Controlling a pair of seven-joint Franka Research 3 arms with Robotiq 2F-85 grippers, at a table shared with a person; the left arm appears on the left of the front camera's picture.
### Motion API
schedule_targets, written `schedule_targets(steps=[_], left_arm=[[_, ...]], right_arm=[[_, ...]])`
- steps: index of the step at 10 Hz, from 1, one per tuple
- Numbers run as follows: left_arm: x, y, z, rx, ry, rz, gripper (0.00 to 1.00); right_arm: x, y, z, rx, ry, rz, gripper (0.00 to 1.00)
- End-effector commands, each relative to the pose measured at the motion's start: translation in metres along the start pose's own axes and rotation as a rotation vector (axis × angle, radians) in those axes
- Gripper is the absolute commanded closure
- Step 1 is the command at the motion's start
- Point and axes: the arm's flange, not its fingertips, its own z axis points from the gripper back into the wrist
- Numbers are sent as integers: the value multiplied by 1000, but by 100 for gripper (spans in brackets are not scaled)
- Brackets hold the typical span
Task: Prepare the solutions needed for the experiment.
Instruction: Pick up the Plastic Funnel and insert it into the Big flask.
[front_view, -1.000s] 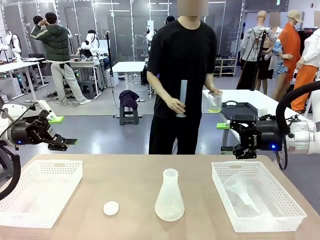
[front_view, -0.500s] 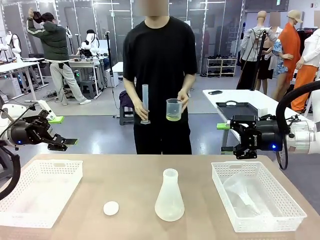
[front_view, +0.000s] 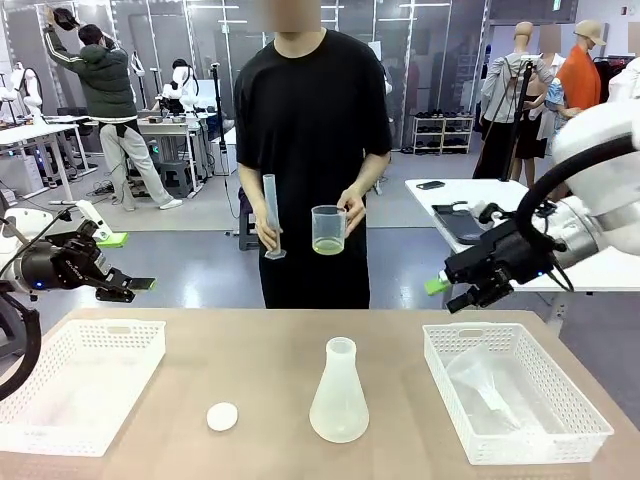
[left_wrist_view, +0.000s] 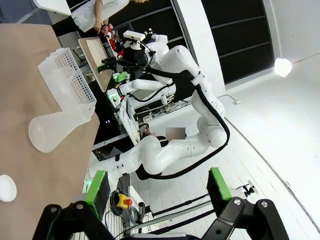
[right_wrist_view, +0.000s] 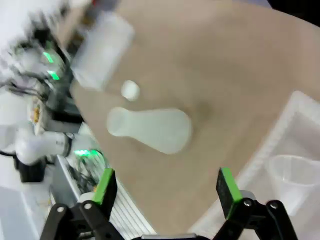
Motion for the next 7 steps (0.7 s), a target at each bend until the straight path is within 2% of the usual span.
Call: schedule_targets(steps=[1, 2, 3, 4, 7], left_arm=[[1, -1, 0, -1, 1, -7, 0], [1, -1, 0, -1, 1, -7, 0], [1, -1, 0, -1, 1, -7, 0], [1, -1, 0, -1, 1, -7, 0], [1, -1, 0, -1, 1, -7, 0]], right_arm=[[23, -19, -9, -219, 97, 253, 0], [29, -21, -10, -268, 180, 276, 0], [31, -23, -12, -288, 208, 282, 0], [24, -15, -6, -186, 165, 206, 0], [24, -15, -6, -186, 165, 206, 0]])
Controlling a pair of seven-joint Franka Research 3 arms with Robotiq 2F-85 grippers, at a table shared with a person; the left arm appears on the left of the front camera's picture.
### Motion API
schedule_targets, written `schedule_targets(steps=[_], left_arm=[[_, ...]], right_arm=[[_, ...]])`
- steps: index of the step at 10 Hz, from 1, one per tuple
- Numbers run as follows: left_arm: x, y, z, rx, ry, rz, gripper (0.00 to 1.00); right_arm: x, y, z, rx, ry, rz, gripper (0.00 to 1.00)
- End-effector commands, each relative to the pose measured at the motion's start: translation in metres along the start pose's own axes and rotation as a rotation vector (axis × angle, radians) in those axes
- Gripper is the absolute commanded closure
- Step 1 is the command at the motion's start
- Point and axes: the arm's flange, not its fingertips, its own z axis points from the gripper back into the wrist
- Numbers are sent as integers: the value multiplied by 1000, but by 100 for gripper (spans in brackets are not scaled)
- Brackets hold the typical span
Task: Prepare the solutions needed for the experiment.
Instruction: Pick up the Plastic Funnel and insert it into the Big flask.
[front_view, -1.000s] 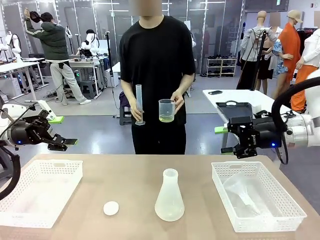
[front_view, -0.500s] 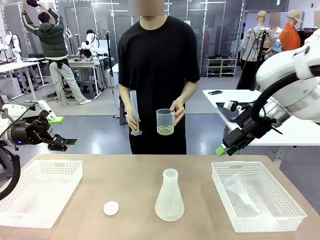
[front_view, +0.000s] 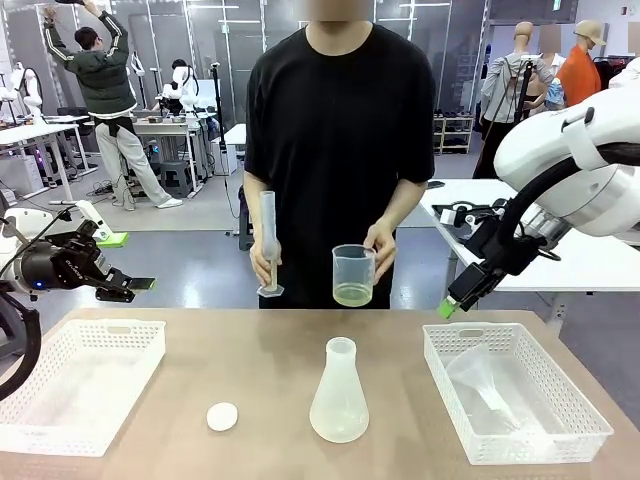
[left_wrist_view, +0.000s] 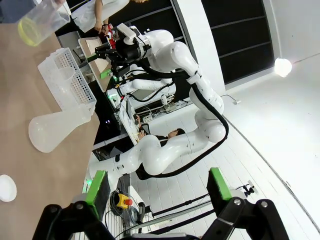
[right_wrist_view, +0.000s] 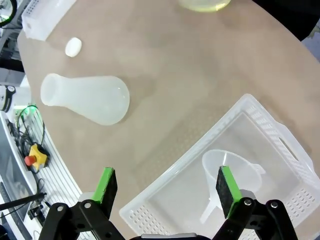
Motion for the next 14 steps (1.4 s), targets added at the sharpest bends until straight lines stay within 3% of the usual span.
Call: schedule_targets(steps=[1, 3, 4, 7, 9, 11, 12, 14], left_arm=[[1, -1, -1, -1, 1, -7, 0], [1, -1, -1, -1, 1, -7, 0], [1, -1, -1, -1, 1, -7, 0], [1, -1, -1, -1, 1, -7, 0], [1, -1, -1, -1, 1, -7, 0], [1, -1, -1, -1, 1, -7, 0], [1, -1, -1, -1, 1, -7, 0], [1, -1, -1, -1, 1, -7, 0]], right_arm=[[-2, 4, 1, 16, -16, -14, 0], [0, 0, 1, 6, -6, -5, 0], [7, -8, 4, -73, 12, 199, 0], [22, -33, 0, -151, 171, 483, 0], [25, -38, -7, -83, 344, 697, 0], [29, -38, -11, -78, 413, 778, 0], [30, -37, -11, -83, 439, 755, 0], [22, -38, -17, -76, 385, 718, 0]])
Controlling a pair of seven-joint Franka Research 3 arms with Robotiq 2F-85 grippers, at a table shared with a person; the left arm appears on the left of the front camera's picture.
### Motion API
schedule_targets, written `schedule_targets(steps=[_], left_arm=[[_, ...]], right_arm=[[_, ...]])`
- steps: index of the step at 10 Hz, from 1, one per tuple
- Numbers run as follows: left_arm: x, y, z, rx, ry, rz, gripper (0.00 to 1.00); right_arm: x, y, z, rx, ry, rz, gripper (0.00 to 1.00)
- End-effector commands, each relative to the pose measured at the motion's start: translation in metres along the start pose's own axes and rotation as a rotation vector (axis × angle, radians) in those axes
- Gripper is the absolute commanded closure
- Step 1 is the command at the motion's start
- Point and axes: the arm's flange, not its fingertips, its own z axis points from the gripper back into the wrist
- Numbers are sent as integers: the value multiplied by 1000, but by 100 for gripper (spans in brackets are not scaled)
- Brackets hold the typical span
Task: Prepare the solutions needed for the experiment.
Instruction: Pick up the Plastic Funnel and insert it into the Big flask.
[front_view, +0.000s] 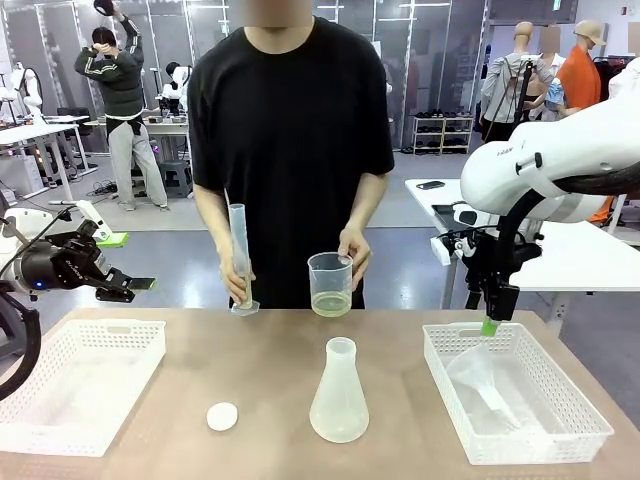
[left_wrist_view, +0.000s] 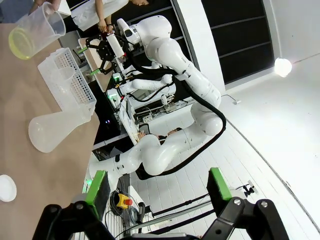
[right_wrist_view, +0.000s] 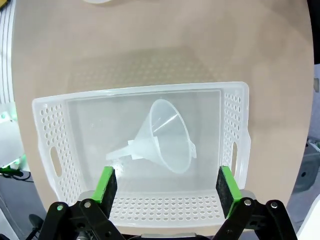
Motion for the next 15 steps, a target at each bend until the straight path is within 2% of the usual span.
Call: schedule_targets(steps=[1, 4, 7, 11, 15], left_arm=[[1, -1, -1, -1, 1, -7, 0], [1, -1, -1, -1, 1, -7, 0], [1, -1, -1, -1, 1, -7, 0], [1, -1, -1, -1, 1, -7, 0], [1, -1, -1, -1, 1, -7, 0]], right_arm=[[-1, 1, -1, -4, -23, -21, 0], [2, -16, -12, 74, 30, 118, 0], [6, -29, -32, 168, 62, 186, 0], [10, -35, -53, 299, 80, 192, 0], [8, -32, -75, 374, 94, 187, 0]])
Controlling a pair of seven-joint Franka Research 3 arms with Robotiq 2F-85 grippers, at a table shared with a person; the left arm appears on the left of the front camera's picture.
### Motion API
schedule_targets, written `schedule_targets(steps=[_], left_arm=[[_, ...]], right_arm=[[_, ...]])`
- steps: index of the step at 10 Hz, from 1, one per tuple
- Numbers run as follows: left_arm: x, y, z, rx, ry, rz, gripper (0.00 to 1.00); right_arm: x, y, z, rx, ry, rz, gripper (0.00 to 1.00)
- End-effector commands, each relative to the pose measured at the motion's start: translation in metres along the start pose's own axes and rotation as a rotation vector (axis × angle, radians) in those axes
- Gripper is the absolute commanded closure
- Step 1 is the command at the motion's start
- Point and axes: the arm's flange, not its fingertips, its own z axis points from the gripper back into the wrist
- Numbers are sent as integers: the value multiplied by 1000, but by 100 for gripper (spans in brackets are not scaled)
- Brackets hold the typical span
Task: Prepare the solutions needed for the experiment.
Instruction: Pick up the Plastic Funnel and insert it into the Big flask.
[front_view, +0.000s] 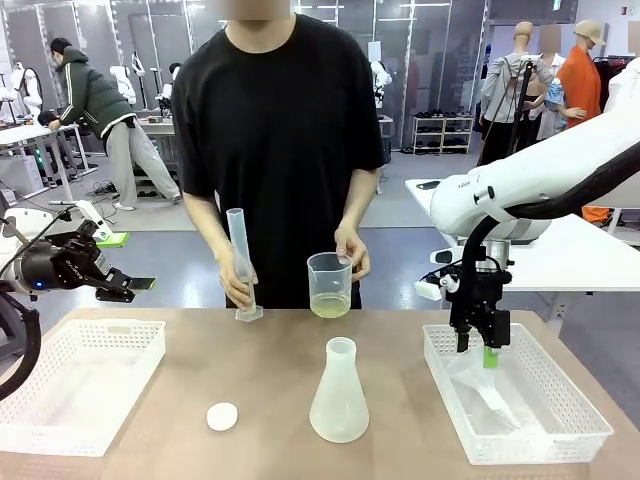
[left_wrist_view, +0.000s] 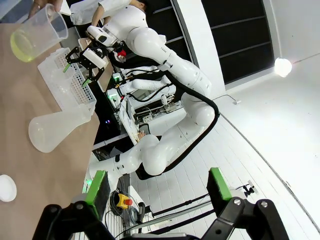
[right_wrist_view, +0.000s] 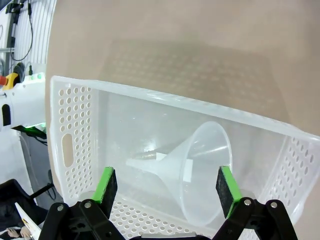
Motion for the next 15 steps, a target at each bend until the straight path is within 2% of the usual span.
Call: schedule_targets(steps=[1, 2, 3, 4, 5, 6, 7, 8, 9, 10, 11, 12, 13, 15], left_arm=[[1, -1, -1, -1, 1, -7, 0], [1, -1, -1, -1, 1, -7, 0], [1, -1, -1, -1, 1, -7, 0], [1, -1, -1, -1, 1, -7, 0], [1, -1, -1, -1, 1, -7, 0], [1, -1, -1, -1, 1, -7, 0], [1, -1, -1, -1, 1, -7, 0], [1, -1, -1, -1, 1, -7, 0], [1, -1, -1, -1, 1, -7, 0], [1, -1, -1, -1, 1, -7, 0], [1, -1, -1, -1, 1, -7, 0], [1, -1, -1, -1, 1, -7, 0], [1, -1, -1, -1, 1, -7, 0], [1, -1, -1, -1, 1, -7, 0]], right_arm=[[-5, -5, 2, 26, 39, 2, 0], [-6, -5, 2, 21, 45, -8, 17], [-7, -5, 2, 22, 49, -17, 20], [-8, -7, 2, 22, 56, -19, 37], [-8, -8, 3, 24, 55, -13, 39], [-9, -9, 4, 22, 52, -9, 57], [-8, -10, 4, 25, 50, 3, 59], [-9, -11, 5, 27, 55, 10, 76], [-9, -11, 5, 32, 63, 15, 79], [-9, -12, 5, 37, 70, 22, 69], [-9, -13, 5, 36, 69, 23, 98], [-8, -14, 6, 35, 71, 26, 89], [-8, -14, 6, 36, 76, 27, 100], [-8, -14, 6, 31, 88, 21, 100]])
